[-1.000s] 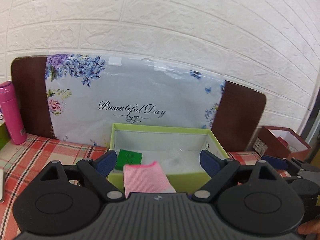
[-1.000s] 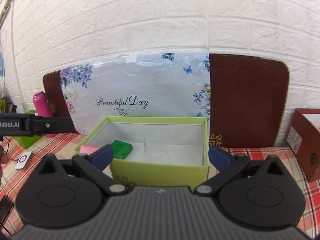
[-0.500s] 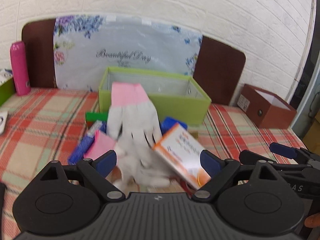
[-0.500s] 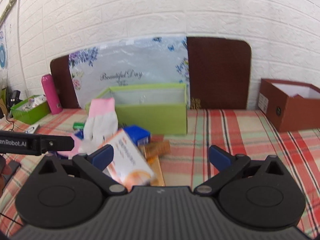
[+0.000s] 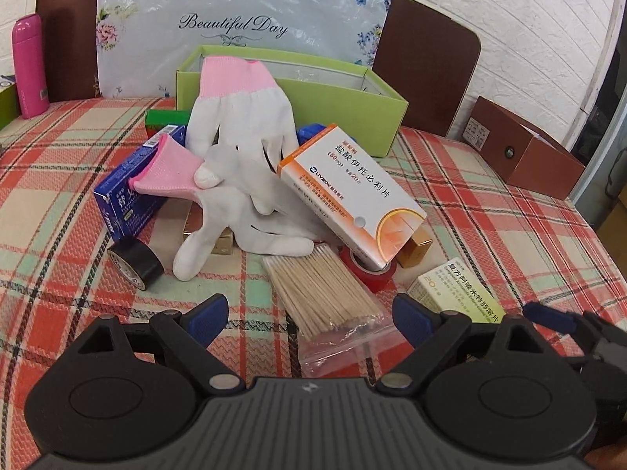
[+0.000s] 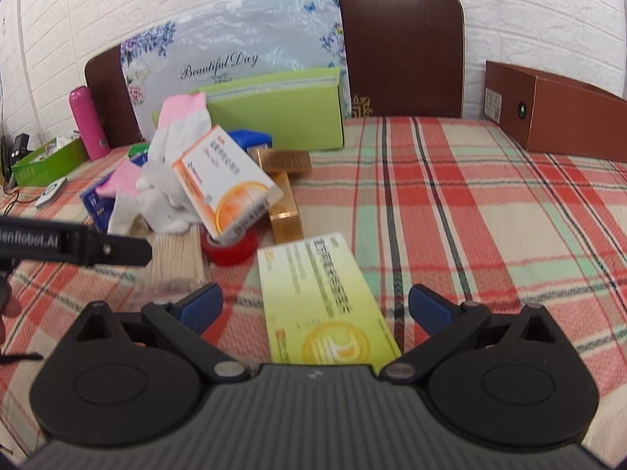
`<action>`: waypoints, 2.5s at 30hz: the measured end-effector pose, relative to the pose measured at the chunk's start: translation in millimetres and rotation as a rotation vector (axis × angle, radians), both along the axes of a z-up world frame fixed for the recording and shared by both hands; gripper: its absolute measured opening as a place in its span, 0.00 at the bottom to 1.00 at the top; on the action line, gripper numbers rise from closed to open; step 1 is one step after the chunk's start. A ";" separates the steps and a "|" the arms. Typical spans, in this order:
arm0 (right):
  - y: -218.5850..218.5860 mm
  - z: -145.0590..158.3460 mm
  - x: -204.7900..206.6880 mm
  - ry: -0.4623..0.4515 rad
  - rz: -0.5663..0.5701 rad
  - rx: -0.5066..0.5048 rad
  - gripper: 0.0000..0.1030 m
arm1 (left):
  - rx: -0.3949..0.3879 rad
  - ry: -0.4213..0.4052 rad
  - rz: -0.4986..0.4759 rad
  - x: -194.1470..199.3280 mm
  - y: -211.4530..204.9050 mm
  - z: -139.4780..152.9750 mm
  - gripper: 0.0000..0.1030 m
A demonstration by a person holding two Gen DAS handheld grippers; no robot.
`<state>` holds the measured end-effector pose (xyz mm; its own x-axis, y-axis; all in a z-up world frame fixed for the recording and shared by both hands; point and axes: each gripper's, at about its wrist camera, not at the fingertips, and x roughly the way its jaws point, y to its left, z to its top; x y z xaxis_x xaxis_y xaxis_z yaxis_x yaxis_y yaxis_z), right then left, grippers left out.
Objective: Organize objects
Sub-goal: 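Grasp the yellow-green medicine box with the right tool while the left tool grasps the toothpick bundle, then lower the yellow-green box and toothpicks into the lime-green box and release both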
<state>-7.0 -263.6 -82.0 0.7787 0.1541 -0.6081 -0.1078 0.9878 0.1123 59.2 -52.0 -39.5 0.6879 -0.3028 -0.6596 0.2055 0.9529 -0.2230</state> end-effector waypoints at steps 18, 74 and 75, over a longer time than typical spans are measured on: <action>-9.9 -9.9 -0.3 0.052 -0.013 0.016 1.00 | 0.036 0.060 -0.079 8.2 23.8 -20.3 0.48; 23.0 84.2 7.4 -0.105 0.156 0.126 0.65 | -0.106 -0.211 -0.254 12.0 39.7 87.0 0.25; 23.0 92.6 13.8 -0.132 0.157 0.116 0.65 | -0.104 -0.231 -0.259 16.0 39.0 94.1 0.25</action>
<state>6.8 -240.6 10.5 0.8116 0.3422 -0.4736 -0.2801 0.9392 0.1986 75.2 -13.0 54.6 0.7070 -0.5439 -0.4520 0.4936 0.8372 -0.2355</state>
